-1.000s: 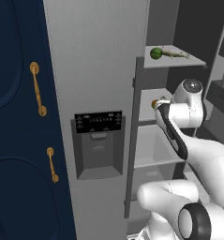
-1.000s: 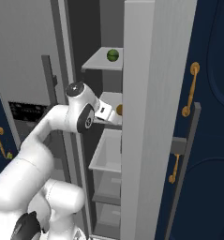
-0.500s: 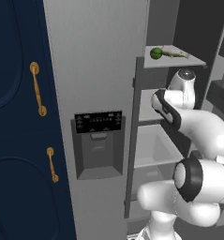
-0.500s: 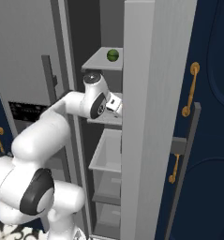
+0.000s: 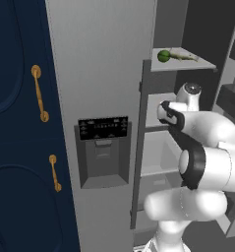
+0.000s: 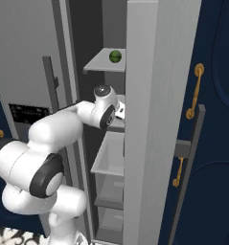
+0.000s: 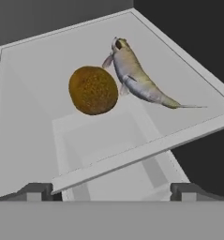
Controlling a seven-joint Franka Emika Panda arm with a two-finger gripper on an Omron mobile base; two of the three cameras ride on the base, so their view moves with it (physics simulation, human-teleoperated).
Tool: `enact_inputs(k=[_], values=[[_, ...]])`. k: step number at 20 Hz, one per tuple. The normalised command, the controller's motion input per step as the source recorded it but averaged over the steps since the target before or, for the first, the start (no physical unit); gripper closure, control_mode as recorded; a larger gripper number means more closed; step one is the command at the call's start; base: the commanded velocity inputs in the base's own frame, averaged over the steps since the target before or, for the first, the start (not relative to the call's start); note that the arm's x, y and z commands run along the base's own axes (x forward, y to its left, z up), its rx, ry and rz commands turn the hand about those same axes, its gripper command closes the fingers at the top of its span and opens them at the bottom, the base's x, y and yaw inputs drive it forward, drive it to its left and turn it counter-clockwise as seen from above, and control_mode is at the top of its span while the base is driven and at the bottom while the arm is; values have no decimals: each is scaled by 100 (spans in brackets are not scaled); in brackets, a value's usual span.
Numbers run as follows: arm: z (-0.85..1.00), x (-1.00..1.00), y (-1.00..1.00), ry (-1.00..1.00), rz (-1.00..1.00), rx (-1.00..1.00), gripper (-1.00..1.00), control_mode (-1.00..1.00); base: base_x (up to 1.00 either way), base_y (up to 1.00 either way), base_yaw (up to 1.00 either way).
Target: Place one avocado and one fish in each tupperware on the nearby counter, to pack two identical lunches.
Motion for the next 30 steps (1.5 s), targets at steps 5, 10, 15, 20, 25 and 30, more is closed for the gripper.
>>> enact_inputs(k=[5,10,15,20,25,30], values=[[-10,60,-16,0,0,4,-100,-100,0,0,0],[-15,56,-7,0,0,3,-100,-100,0,0,0],[-19,52,-3,0,0,3,-100,-100,0,0,0],[-16,48,-9,0,1,4,-100,-100,0,0,0],[-33,29,-3,2,1,2,100,-100,0,0,0],[-24,-34,11,2,0,-1,100,-100,0,0,0]])
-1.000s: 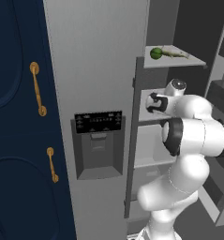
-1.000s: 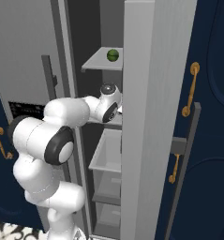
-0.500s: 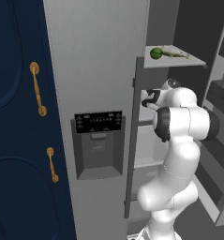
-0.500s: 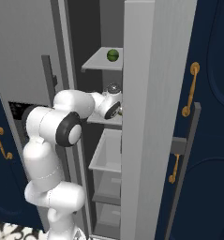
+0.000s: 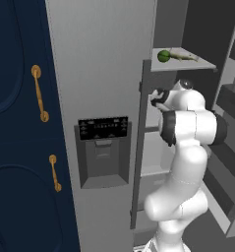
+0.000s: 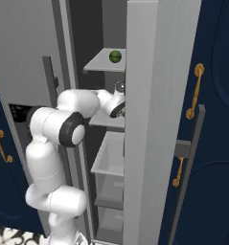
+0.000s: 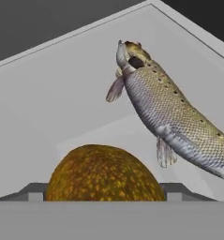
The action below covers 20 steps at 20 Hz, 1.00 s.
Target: Place one avocado and one fish in each tupperware on the nearby counter, to pack two identical lunches.
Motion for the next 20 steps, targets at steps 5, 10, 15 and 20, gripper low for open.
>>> enact_inputs(k=[5,10,15,20], values=[[14,-100,55,-11,2,-14,100,-100,0,0,0],[67,-100,37,-11,2,-12,100,-100,0,0,0],[95,-100,0,-5,0,0,100,-100,0,0,0],[35,-100,4,4,0,0,100,-100,0,0,0]])
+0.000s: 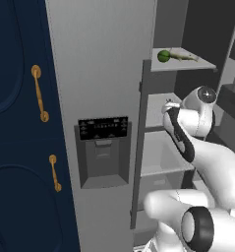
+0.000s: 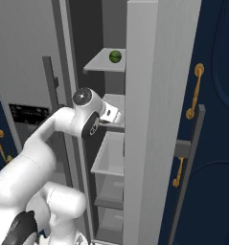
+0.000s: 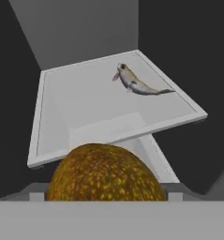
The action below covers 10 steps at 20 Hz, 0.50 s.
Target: Place one avocado and one fish in each tupperware on the nearby counter, to pack two identical lunches.
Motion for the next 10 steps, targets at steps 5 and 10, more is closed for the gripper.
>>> enact_inputs(k=[5,10], values=[[-8,-100,23,2,7,-4,100,-100,0,0,0],[-10,-80,17,-3,10,-3,100,100,-20,5,3]])
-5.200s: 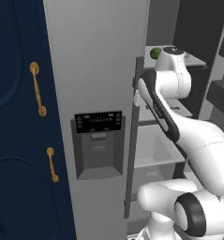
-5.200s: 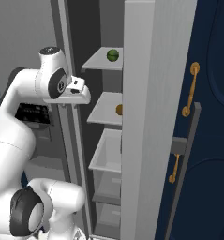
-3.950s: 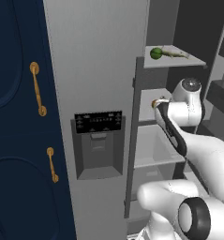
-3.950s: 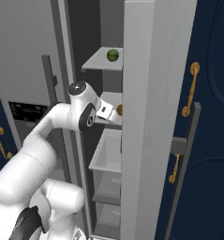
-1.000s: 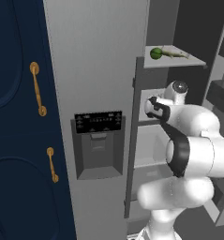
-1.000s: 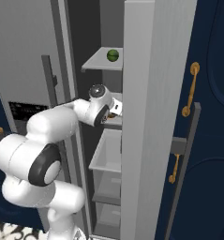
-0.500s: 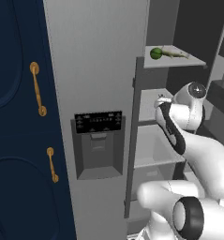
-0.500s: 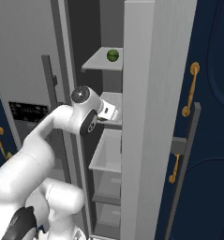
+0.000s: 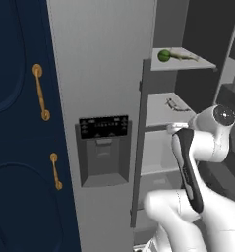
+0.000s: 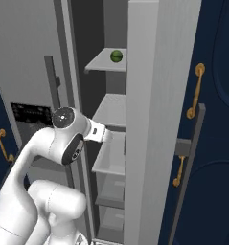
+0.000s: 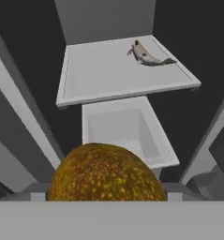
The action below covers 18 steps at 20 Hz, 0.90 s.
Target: Place one avocado and one fish in each tupperware on the nearby counter, to pack two identical lunches.
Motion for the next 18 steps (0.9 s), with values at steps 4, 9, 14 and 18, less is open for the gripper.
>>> enact_inputs(k=[4,9,14,18], values=[[0,0,0,0,0,0,100,100,-100,44,16],[0,0,0,0,0,0,100,100,-80,74,32],[0,0,0,0,0,0,100,100,4,83,64],[0,0,0,0,0,0,100,100,31,42,76]])
